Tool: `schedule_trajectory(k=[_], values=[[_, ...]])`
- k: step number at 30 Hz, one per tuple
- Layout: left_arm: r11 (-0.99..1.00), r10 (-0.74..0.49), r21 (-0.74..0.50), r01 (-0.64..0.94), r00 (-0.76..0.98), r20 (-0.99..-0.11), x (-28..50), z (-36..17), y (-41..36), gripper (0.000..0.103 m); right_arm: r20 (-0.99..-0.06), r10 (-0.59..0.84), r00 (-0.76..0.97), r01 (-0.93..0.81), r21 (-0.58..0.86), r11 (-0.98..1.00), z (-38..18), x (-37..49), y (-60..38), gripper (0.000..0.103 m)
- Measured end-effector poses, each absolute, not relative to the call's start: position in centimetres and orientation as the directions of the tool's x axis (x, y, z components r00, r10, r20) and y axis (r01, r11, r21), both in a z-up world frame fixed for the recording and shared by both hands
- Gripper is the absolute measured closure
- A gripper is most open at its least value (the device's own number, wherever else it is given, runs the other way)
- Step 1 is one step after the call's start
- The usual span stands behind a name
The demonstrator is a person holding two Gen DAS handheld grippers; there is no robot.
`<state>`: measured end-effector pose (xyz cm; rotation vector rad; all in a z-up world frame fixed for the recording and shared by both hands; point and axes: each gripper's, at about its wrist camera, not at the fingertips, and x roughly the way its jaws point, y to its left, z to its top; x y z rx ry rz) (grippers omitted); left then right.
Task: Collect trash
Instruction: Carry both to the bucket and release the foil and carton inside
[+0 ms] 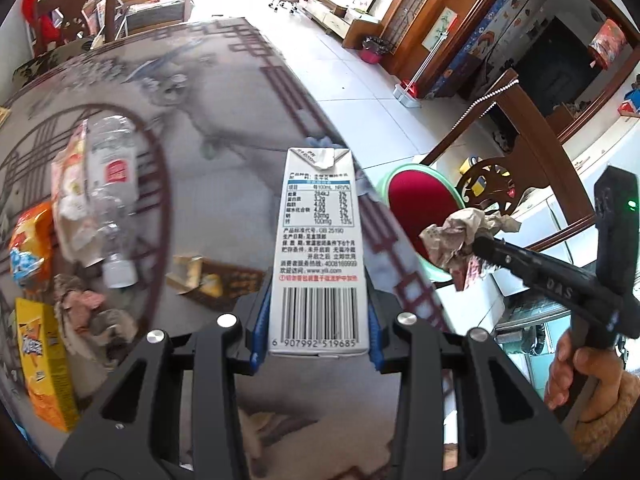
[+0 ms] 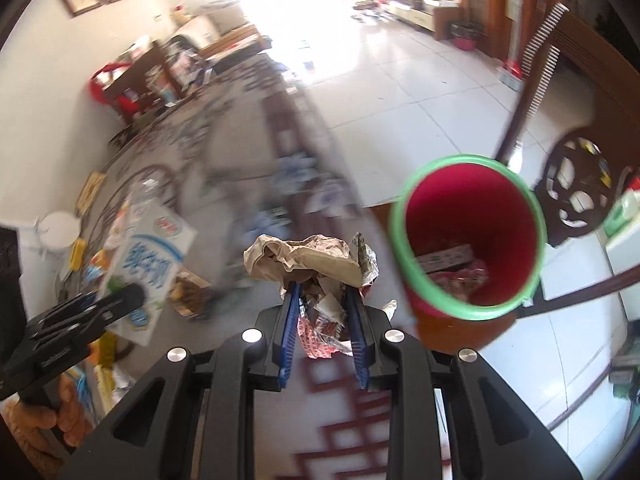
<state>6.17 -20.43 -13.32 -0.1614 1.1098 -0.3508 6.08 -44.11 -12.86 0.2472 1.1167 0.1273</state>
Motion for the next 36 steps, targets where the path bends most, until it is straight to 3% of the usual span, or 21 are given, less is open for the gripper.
schedule_trajectory(k=[10,16,18,29,31,32,33,36], values=[[0.936,-0.341,-0.275,0.221,0.373,-0.863,8.1,-13.4,-26.5,0.066,-0.884,0.109,0.454,0.135,0.189,0.973,-14.5,9.4,-54.1,0.077],[0.928,-0.347,-0.263,0.263,0.356,-0.868,10.0,-13.6,-30.6,0.066,-0.878,0.107,0.467,0.136,0.191,0.972,-15.2,11.2,-56.6,0.063],[0.923,-0.351,-0.259,0.284,0.348,-0.869,10.6,-13.8,-32.1,0.066,-0.877,0.11,0.468,0.143,0.198,0.97,-15.4,11.4,-57.2,0.052],[0.867,-0.398,-0.261,0.424,0.274,-0.876,14.6,-15.8,-41.1,0.066,-0.88,0.125,0.459,0.198,0.238,0.951,-15.9,11.0,-60.0,0.043],[0.852,-0.412,-0.265,0.451,0.267,-0.871,15.1,-16.0,-42.4,0.059,-0.88,0.121,0.46,0.21,0.24,0.948,-15.8,10.8,-60.4,0.043],[0.851,-0.409,-0.257,0.458,0.272,-0.871,15.2,-16.1,-42.8,0.037,-0.88,0.119,0.459,0.216,0.241,0.946,-15.8,10.6,-60.6,0.043],[0.853,-0.404,-0.242,0.462,0.292,-0.867,15.3,-16.1,-43.0,0.027,-0.881,0.118,0.458,0.221,0.242,0.945,-15.7,10.5,-60.7,0.043],[0.852,-0.407,-0.246,0.463,0.289,-0.867,15.3,-16.1,-42.9,0.027,-0.879,0.115,0.462,0.229,0.243,0.943,-15.4,10.0,-60.6,0.043]])
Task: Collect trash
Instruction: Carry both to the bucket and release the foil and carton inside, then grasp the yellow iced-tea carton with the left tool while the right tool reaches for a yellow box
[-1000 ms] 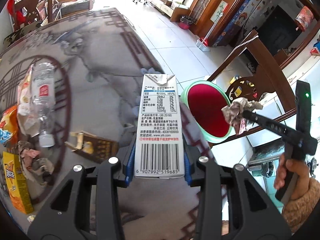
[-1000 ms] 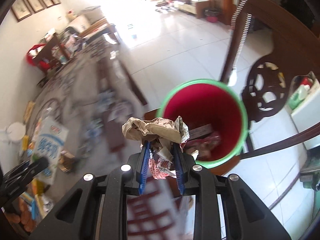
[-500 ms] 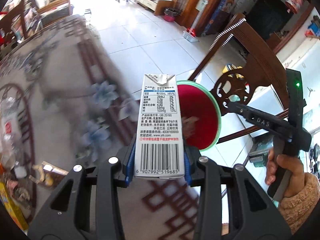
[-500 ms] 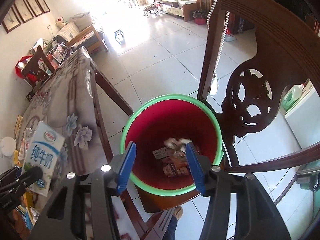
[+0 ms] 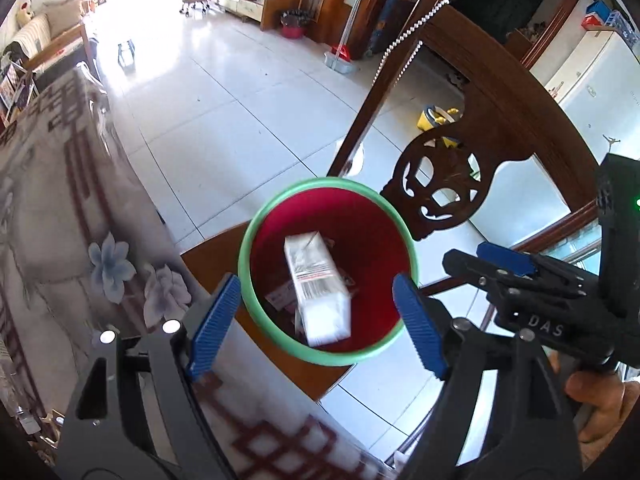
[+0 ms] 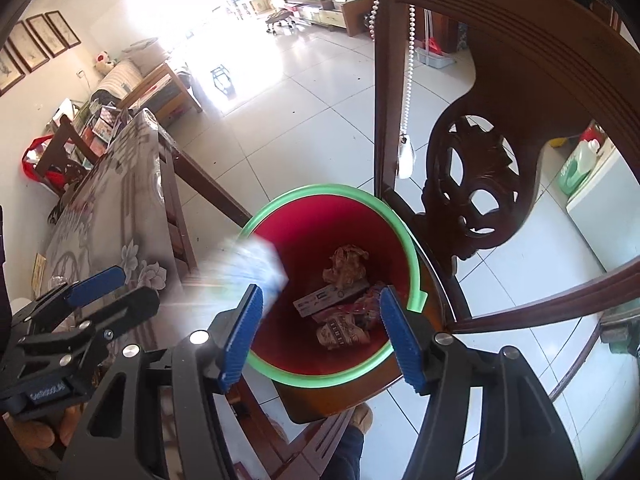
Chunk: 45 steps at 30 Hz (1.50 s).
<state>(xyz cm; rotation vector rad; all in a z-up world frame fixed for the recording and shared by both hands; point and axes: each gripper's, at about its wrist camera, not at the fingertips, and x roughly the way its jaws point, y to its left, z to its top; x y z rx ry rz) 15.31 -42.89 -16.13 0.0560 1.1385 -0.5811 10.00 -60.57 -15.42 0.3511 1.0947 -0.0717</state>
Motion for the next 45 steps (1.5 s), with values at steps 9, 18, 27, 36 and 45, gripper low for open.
schedule_trajectory(k=[9,18,27,36,45], values=[[0.898,-0.386,-0.255,0.358,0.366,-0.846,12.6,-13.6,-35.7,0.027,-0.871,0.145,0.469,0.169,0.249,0.954,-14.1,9.0,-57.1,0.043],[0.961,-0.274,-0.23,0.151,0.443,-0.854,8.8,-13.2,-25.0,0.027,-0.863,0.194,0.466,0.032,0.236,0.971,-12.9,7.8,-50.0,0.038],[0.982,-0.167,-0.19,0.001,0.49,-0.856,4.7,-12.6,-14.5,0.027,-0.869,0.269,0.415,-0.121,0.24,0.963,-13.1,6.9,-39.6,0.037],[0.968,0.053,-0.065,-0.244,0.447,-0.893,0.5,-15.3,0.2,0.027,-0.882,0.322,0.343,-0.259,0.24,0.936,-14.3,4.4,-28.5,0.037],[0.975,0.024,-0.062,-0.213,0.378,-0.925,0.1,-19.1,5.4,0.027,-0.893,0.297,0.337,-0.254,0.218,0.942,-14.4,2.3,-22.9,0.036]])
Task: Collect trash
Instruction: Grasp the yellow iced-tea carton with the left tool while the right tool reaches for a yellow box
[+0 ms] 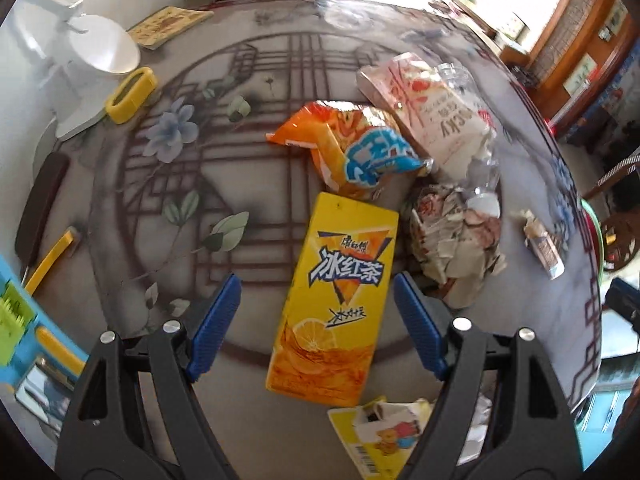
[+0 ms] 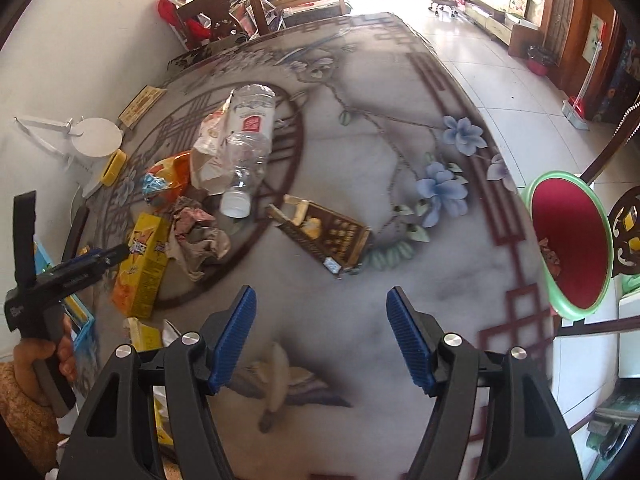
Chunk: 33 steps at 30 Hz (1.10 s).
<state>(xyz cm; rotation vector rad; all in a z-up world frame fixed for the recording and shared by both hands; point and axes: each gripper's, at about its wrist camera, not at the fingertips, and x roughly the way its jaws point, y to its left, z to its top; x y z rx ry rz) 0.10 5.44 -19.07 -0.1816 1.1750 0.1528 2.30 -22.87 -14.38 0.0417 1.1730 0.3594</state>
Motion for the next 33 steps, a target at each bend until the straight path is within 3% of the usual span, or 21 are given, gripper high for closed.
schedule_trajectory(k=[4,17,19,20,23,33], values=[[0.985,-0.025,-0.082,-0.149,0.353,-0.935,0.7,-20.4,5.3,0.027,-0.892,0.286,0.35,-0.24,0.21,0.948,-14.3,1.7,-21.2,0.03],[0.987,-0.084,-0.124,-0.102,0.328,-0.941,1.7,-22.9,5.1,0.027,-0.914,0.231,0.334,-0.217,0.164,0.962,-14.6,0.7,-19.6,0.03],[0.986,-0.091,-0.132,-0.105,0.327,-0.941,1.6,-23.1,5.2,0.035,-0.917,0.25,0.31,-0.233,0.182,0.955,-14.7,0.6,-19.1,0.029],[0.984,-0.102,-0.143,-0.107,0.319,-0.942,1.7,-23.4,5.4,0.045,-0.918,0.267,0.293,-0.246,0.197,0.949,-14.7,0.6,-18.7,0.029],[0.982,-0.109,-0.153,-0.111,0.328,-0.938,1.7,-23.6,5.7,0.045,-0.918,0.327,0.222,-0.318,0.249,0.915,-15.2,0.1,-16.8,0.025],[0.972,-0.096,-0.162,-0.17,0.344,-0.934,1.3,-23.8,8.1,0.045,-0.917,0.398,0.013,-0.622,0.304,0.721,-16.3,-4.1,-7.8,0.027]])
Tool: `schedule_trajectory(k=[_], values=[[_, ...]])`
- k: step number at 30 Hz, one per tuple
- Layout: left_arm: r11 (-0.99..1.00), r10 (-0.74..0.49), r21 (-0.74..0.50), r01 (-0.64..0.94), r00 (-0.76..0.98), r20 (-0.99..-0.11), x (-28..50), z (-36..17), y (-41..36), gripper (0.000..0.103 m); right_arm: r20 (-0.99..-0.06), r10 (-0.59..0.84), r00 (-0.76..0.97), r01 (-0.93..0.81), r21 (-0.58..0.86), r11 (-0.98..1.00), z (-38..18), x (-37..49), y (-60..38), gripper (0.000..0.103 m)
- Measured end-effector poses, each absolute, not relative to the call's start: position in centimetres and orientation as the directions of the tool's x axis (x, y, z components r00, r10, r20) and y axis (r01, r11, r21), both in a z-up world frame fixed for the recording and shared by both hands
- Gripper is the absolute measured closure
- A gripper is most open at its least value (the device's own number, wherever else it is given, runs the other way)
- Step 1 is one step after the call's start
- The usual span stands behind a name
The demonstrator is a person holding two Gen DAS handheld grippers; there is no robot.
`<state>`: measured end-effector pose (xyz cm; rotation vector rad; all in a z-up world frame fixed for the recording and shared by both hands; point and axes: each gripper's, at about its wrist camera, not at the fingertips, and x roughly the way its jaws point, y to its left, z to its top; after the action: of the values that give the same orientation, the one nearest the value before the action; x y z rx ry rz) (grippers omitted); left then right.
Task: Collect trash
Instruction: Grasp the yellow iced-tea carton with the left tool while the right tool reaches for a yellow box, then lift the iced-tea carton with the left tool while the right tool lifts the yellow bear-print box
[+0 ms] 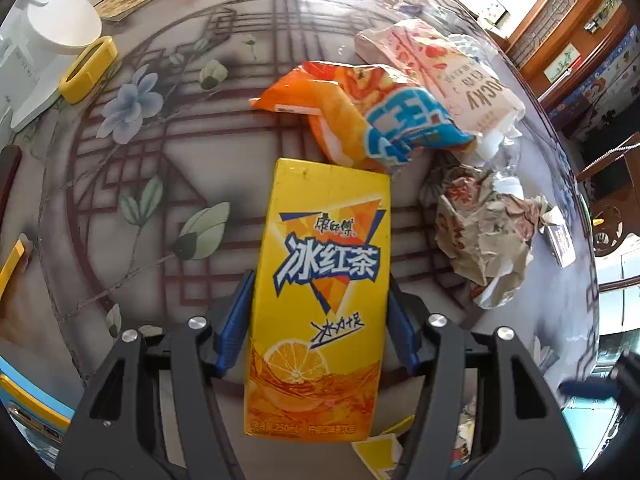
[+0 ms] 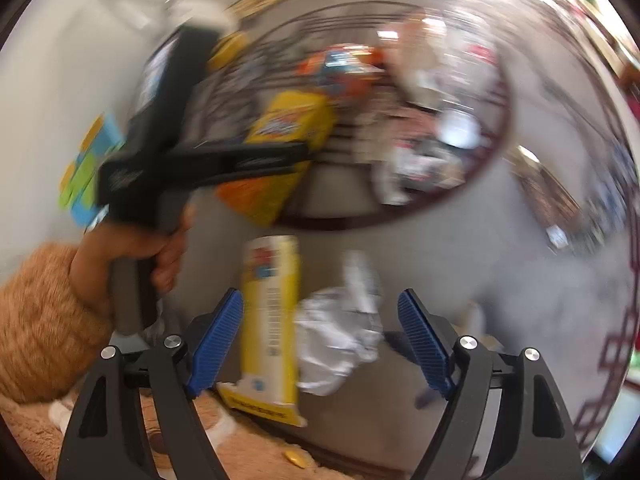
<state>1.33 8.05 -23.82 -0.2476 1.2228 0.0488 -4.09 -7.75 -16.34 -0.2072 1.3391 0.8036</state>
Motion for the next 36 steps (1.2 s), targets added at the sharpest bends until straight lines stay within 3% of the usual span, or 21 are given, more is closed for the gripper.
schedule_trajectory(k=[3,14,16,17,27,36], values=[[0.97,-0.099,-0.168,-0.178,0.346,-0.933,1.2,-23.8,8.3,0.044,-0.922,0.384,-0.042,-0.668,0.311,0.675,-17.5,-4.8,-5.5,0.034],[0.961,-0.108,-0.188,-0.2,0.354,-0.929,1.1,-23.7,9.2,0.044,-0.968,0.249,-0.038,-0.778,0.185,0.6,-20.2,-6.3,-2.3,0.034],[0.961,-0.109,-0.189,-0.201,0.354,-0.929,1.1,-23.7,9.2,0.044,-0.974,0.227,-0.012,-0.799,0.146,0.583,-20.3,-6.8,-2.0,0.057],[0.961,-0.108,-0.188,-0.201,0.353,-0.929,1.2,-23.7,9.2,0.044,-0.974,0.227,-0.01,-0.802,0.144,0.58,-20.3,-6.9,-2.0,0.063],[0.952,-0.093,-0.193,-0.236,0.375,-0.922,0.9,-22.8,9.1,0.044,-0.931,0.32,0.173,-0.58,0.167,0.797,-16.2,-1.2,-9.1,0.068],[0.958,-0.097,-0.221,-0.18,0.525,-0.846,-0.5,-16.0,6.8,0.044,-0.86,0.418,0.294,-0.447,0.263,0.855,-10.9,3.2,-14.5,0.068]])
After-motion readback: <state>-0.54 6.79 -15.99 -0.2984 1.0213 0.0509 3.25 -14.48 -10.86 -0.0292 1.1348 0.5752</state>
